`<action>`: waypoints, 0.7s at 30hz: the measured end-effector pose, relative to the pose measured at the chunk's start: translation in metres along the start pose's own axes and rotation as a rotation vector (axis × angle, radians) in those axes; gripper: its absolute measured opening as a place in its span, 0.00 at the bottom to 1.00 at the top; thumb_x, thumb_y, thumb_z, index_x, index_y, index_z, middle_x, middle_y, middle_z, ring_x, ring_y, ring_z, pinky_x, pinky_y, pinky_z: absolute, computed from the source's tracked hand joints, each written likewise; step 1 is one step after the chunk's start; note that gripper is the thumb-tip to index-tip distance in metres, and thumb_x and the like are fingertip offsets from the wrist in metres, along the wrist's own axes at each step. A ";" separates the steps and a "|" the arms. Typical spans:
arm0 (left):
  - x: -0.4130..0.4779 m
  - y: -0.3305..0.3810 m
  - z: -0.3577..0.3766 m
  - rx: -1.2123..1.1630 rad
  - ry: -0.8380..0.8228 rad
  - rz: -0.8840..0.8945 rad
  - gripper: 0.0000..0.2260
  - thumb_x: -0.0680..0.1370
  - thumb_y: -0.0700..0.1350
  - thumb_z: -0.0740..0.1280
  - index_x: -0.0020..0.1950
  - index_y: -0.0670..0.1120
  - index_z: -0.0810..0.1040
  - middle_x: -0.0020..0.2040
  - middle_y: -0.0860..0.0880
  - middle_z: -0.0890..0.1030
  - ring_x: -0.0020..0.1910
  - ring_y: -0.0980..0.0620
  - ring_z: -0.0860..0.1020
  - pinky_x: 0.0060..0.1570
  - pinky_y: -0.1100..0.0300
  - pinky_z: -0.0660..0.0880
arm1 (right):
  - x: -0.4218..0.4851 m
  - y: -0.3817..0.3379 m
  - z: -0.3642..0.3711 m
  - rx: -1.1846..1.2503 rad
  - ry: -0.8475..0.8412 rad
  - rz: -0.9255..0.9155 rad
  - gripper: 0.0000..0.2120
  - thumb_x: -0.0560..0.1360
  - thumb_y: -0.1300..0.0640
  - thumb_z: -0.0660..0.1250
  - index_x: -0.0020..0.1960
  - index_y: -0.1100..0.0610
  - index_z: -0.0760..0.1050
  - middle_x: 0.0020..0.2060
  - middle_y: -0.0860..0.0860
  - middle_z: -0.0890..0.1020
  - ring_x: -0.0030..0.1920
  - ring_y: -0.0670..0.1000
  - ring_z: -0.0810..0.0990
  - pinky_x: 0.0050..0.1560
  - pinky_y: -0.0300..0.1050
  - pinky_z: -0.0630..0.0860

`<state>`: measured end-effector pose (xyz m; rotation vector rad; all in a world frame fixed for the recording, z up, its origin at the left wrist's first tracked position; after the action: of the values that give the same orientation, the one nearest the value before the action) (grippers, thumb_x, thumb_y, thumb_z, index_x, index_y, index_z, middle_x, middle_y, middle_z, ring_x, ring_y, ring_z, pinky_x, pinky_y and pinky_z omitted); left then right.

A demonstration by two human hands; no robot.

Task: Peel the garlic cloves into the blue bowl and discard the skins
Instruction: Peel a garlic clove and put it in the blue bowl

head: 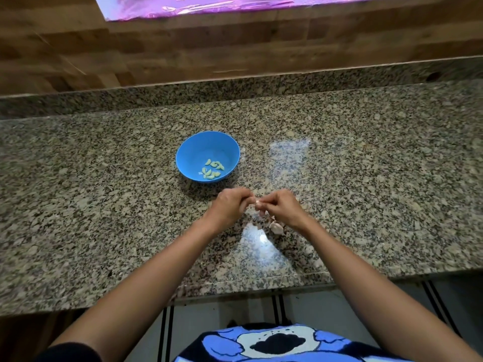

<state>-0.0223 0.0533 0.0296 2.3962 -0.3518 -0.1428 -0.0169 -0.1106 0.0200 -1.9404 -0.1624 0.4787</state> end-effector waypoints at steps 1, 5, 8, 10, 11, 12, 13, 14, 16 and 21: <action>0.000 0.000 0.002 0.023 -0.026 -0.025 0.08 0.79 0.43 0.64 0.45 0.43 0.81 0.35 0.48 0.79 0.31 0.55 0.73 0.33 0.62 0.71 | 0.000 0.002 0.003 -0.147 0.051 -0.041 0.07 0.73 0.58 0.68 0.47 0.62 0.81 0.35 0.54 0.82 0.29 0.45 0.75 0.32 0.36 0.73; 0.005 -0.003 0.002 -0.304 -0.201 -0.402 0.10 0.78 0.44 0.66 0.43 0.39 0.81 0.31 0.48 0.77 0.27 0.55 0.70 0.27 0.64 0.67 | -0.006 0.010 0.009 -0.589 0.172 -0.314 0.14 0.78 0.55 0.60 0.47 0.61 0.81 0.34 0.55 0.82 0.31 0.51 0.79 0.37 0.39 0.76; 0.005 -0.004 0.000 -0.726 -0.256 -0.588 0.07 0.78 0.40 0.65 0.46 0.38 0.80 0.31 0.49 0.76 0.28 0.57 0.71 0.27 0.67 0.69 | -0.004 0.011 0.011 -0.672 0.215 -0.362 0.16 0.78 0.54 0.58 0.44 0.61 0.81 0.32 0.55 0.81 0.30 0.53 0.79 0.35 0.46 0.79; 0.002 -0.006 0.004 -0.445 -0.155 -0.375 0.06 0.78 0.42 0.65 0.46 0.43 0.81 0.32 0.50 0.77 0.28 0.57 0.70 0.26 0.70 0.67 | -0.002 0.006 0.011 -0.334 0.148 -0.092 0.10 0.77 0.57 0.63 0.41 0.59 0.80 0.30 0.51 0.79 0.28 0.49 0.75 0.31 0.41 0.75; 0.000 -0.006 0.006 -0.251 -0.061 -0.219 0.06 0.78 0.42 0.65 0.47 0.44 0.82 0.33 0.51 0.78 0.29 0.57 0.71 0.27 0.71 0.68 | -0.002 0.003 0.009 0.003 0.077 0.076 0.09 0.76 0.58 0.64 0.39 0.58 0.79 0.29 0.50 0.78 0.27 0.47 0.73 0.27 0.38 0.72; -0.003 -0.005 0.007 -0.141 0.035 -0.075 0.06 0.78 0.41 0.66 0.48 0.43 0.82 0.36 0.51 0.79 0.32 0.58 0.73 0.30 0.73 0.70 | -0.003 0.001 0.006 0.368 -0.022 0.240 0.08 0.75 0.60 0.64 0.39 0.60 0.78 0.29 0.50 0.77 0.26 0.46 0.71 0.24 0.35 0.68; -0.004 -0.005 0.008 -0.083 0.100 0.048 0.06 0.78 0.40 0.66 0.50 0.42 0.82 0.40 0.50 0.80 0.35 0.58 0.75 0.35 0.74 0.72 | -0.004 -0.002 0.004 0.670 -0.098 0.370 0.06 0.73 0.63 0.64 0.39 0.61 0.77 0.29 0.51 0.76 0.26 0.46 0.71 0.22 0.33 0.66; -0.004 -0.007 0.010 -0.056 0.134 0.130 0.06 0.78 0.39 0.66 0.51 0.41 0.82 0.42 0.49 0.81 0.38 0.57 0.76 0.39 0.72 0.73 | -0.006 -0.003 0.003 0.863 -0.125 0.439 0.04 0.71 0.64 0.64 0.39 0.63 0.77 0.29 0.52 0.76 0.25 0.46 0.71 0.21 0.33 0.66; -0.003 -0.008 0.012 -0.111 0.160 0.100 0.06 0.77 0.41 0.67 0.51 0.42 0.82 0.42 0.48 0.82 0.39 0.54 0.79 0.40 0.66 0.76 | -0.006 -0.004 0.004 0.950 -0.087 0.436 0.04 0.71 0.65 0.64 0.40 0.64 0.77 0.29 0.52 0.77 0.25 0.46 0.71 0.21 0.32 0.67; 0.002 -0.005 0.015 -0.435 0.198 -0.222 0.05 0.74 0.44 0.71 0.46 0.43 0.84 0.36 0.50 0.82 0.32 0.58 0.77 0.34 0.64 0.76 | -0.006 0.000 0.006 0.563 0.070 0.273 0.08 0.76 0.62 0.63 0.47 0.63 0.80 0.28 0.50 0.78 0.26 0.44 0.71 0.23 0.34 0.66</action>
<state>-0.0225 0.0468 0.0152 1.9892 0.0393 -0.0718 -0.0250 -0.1079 0.0198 -1.4244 0.2629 0.5638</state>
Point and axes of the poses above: each hand's wrist, its own x-axis towards the middle knuckle, its own z-axis out of the palm, y = z × x, the point moved 1 cm from there along x, towards the middle knuckle
